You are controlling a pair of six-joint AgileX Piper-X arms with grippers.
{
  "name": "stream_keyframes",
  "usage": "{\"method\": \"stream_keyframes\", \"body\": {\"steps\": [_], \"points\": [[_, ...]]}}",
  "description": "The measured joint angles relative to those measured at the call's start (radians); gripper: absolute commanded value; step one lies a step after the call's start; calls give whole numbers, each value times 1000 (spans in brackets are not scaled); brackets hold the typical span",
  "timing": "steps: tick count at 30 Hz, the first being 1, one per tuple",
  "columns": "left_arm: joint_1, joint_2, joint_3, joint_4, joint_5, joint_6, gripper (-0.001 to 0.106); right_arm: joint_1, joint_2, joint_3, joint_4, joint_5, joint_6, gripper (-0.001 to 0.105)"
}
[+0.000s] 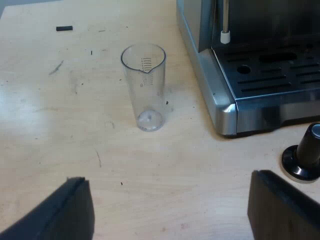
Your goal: Pour the beans into the coffee machine
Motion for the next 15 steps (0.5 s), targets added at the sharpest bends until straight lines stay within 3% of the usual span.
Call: {"method": "stream_keyframes", "body": {"steps": [15], "points": [[0, 0, 0, 0, 0, 21, 66, 0, 0, 0, 0, 0, 0, 79]]}}
